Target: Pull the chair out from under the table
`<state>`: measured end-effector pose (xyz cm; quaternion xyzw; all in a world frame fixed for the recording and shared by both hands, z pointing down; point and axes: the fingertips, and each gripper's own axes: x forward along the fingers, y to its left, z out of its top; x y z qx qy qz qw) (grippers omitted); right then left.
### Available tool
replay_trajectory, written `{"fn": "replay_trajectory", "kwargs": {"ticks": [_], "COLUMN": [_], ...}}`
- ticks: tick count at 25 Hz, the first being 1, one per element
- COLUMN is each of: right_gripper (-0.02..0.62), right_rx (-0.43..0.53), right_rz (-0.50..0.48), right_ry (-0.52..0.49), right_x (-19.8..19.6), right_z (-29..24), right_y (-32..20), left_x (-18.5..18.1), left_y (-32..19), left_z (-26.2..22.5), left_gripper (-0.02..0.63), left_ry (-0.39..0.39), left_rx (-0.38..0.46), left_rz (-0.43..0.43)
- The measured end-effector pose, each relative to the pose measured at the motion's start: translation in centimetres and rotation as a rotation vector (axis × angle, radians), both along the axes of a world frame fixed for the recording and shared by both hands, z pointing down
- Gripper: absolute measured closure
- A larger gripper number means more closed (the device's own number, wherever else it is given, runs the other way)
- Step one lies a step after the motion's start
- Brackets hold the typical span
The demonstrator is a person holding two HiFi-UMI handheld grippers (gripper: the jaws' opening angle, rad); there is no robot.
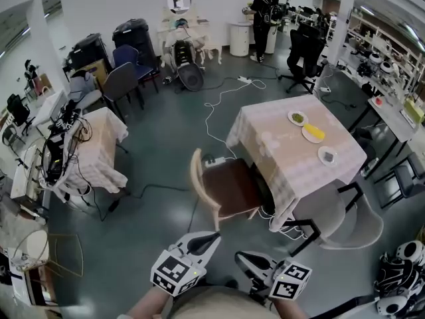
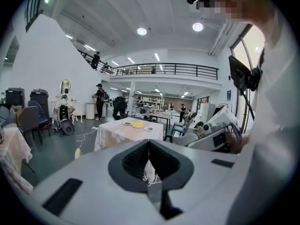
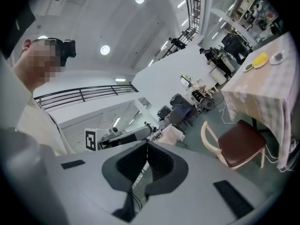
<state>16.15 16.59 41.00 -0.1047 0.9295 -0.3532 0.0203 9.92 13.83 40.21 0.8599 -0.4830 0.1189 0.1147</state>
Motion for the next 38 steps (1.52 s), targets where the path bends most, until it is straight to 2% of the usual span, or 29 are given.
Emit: {"fn": "replay_trajectory", "kwargs": {"ticks": [4,13,16,21,31,38], "right_gripper": [0.584,0.584,0.584,0.584,0.584,0.584], "right_rx": [0.029,0.029,0.002,0.048,0.046,0.017], "right_rz": [0.005,0.031,0.028,0.055,0.051,0.071], "right_ry": [0.026,0.088,0.089,0.119,0.168,0.211], "right_x": [-3.6,-9.4,-11.0,-13.5,-18.8,-20.1], "right_z": [-0.7,-1.0,-0.7,-1.0,-0.5,0.9], "right_y": [-2.3,-5.9,-6.3,-8.0,-9.9,-10.6], "left_x": [-3.7,-10.8,-12.3,-14.6,-20.2,-22.4], "left_y": [-2.8,-6.4,-7.1,-8.5,-10.5,-11.1], "left_z": [-0.9,-0.9,-0.3,0.0,1.2,3.7], "left_gripper": [0.599,0.6,0.6,0.6,0.598,0.599], "left_ry": [0.009,0.09,0.098,0.091,0.124,0.138], "left_rx": [0.019,-0.021,-0.041,-0.036,-0.053,-0.118], "left_rz": [0.004,-0.021,-0.017,0.016,0.014,0.003]}}
